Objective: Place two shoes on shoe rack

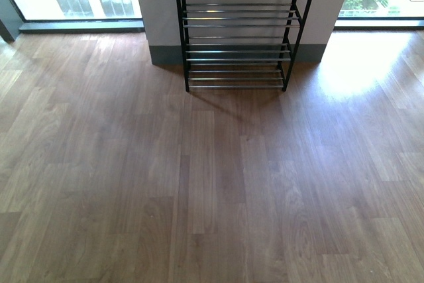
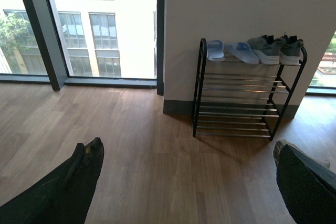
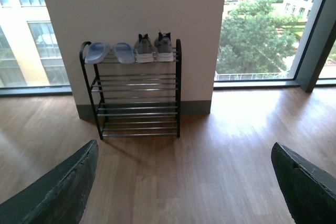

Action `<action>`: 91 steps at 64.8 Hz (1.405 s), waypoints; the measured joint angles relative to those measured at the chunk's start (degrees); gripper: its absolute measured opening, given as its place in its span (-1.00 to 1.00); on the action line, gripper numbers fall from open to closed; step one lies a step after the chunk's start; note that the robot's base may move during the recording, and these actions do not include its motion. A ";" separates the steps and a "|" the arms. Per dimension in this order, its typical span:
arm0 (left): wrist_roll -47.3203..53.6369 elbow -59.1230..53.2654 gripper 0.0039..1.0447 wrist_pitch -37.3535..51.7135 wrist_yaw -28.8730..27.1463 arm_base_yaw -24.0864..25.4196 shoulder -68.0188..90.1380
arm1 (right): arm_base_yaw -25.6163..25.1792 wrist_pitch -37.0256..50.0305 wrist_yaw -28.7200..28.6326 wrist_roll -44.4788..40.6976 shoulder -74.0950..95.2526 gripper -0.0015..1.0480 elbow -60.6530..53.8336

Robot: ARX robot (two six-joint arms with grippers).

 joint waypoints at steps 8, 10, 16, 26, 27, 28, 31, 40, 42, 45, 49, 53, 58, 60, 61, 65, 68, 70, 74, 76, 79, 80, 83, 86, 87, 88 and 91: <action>0.00 0.00 0.83 0.00 -0.20 0.00 0.00 | -0.02 0.02 -0.22 0.00 0.00 0.82 0.00; 0.00 0.00 0.83 0.00 -0.17 0.00 0.00 | -0.02 0.00 -0.22 0.00 0.00 0.82 0.00; 0.00 0.00 0.83 0.00 0.02 0.00 0.00 | 0.00 0.02 0.02 0.00 0.00 0.82 0.00; 0.00 0.00 0.83 0.00 0.02 0.00 0.00 | 0.00 0.00 0.15 0.00 -0.02 0.82 0.00; 0.00 0.00 0.83 0.00 0.00 0.00 0.00 | 0.00 0.00 0.15 0.00 -0.02 0.82 0.00; 0.00 0.00 0.83 0.00 0.02 0.00 0.00 | 0.00 0.00 0.15 0.00 -0.02 0.82 0.00; 0.00 0.00 0.83 0.00 0.02 0.00 0.00 | 0.00 0.00 0.15 0.00 -0.02 0.82 0.00; 0.00 0.00 0.83 0.00 0.02 0.00 0.00 | 0.00 0.00 0.04 0.00 0.00 0.82 0.00; 0.00 0.00 0.83 0.00 0.02 0.00 0.00 | 0.00 0.00 0.07 0.00 -0.02 0.82 0.00; 0.00 0.00 0.83 0.00 0.02 0.00 0.00 | 0.00 0.00 0.02 0.00 0.00 0.82 0.00; 0.00 0.00 0.83 0.00 0.02 0.00 0.00 | 0.00 0.00 0.02 0.00 0.00 0.82 0.00; 0.00 0.00 0.83 0.00 0.02 0.00 0.00 | 0.00 0.00 0.00 0.00 0.00 0.82 0.00; -0.02 0.00 0.83 0.00 0.02 0.00 0.00 | 0.00 0.00 0.00 -0.02 0.00 0.82 0.00; 0.00 0.00 0.83 0.00 0.02 0.00 0.00 | 0.00 0.00 0.00 0.00 0.00 0.82 0.00; 0.02 0.00 0.83 0.00 0.02 0.00 0.00 | 0.00 0.00 0.02 0.00 0.00 0.82 0.00; 0.00 0.00 0.83 0.00 0.02 0.00 0.00 | 0.00 0.00 0.02 0.00 0.00 0.82 0.00; 0.00 0.00 0.83 0.00 0.02 0.00 0.00 | 0.00 0.00 0.02 -0.02 0.00 0.82 0.00; 0.00 0.00 0.83 0.00 0.02 0.00 0.00 | 0.00 0.00 0.02 0.00 0.00 0.82 0.00; 0.02 0.00 0.83 0.00 0.02 0.00 0.00 | 0.00 0.00 0.02 0.00 0.00 0.82 0.00; 0.02 0.00 0.83 0.00 0.02 0.00 0.00 | 0.00 0.00 0.02 0.00 0.00 0.82 0.00; 0.00 0.00 0.83 0.00 0.02 0.00 0.00 | 0.00 0.00 0.00 -0.02 0.00 0.82 0.00; 0.00 0.00 0.83 0.00 0.02 0.00 0.00 | 0.00 0.00 0.02 0.00 0.00 0.82 0.00; 0.02 0.00 0.83 0.00 0.02 0.00 0.00 | 0.00 0.00 0.02 0.00 -0.02 0.82 0.00; 0.02 0.00 0.83 0.00 0.02 0.00 0.00 | 0.00 0.00 0.00 -0.02 0.00 0.82 0.00; 0.04 0.00 0.83 0.00 0.02 0.00 0.00 | 0.00 0.00 0.02 0.00 0.00 0.82 0.00; 0.00 0.00 0.83 0.00 0.02 0.00 0.00 | 0.00 0.00 0.02 0.00 0.00 0.82 0.00; 0.02 0.00 0.83 0.00 0.02 0.00 0.00 | 0.00 0.00 0.02 0.00 0.00 0.82 0.00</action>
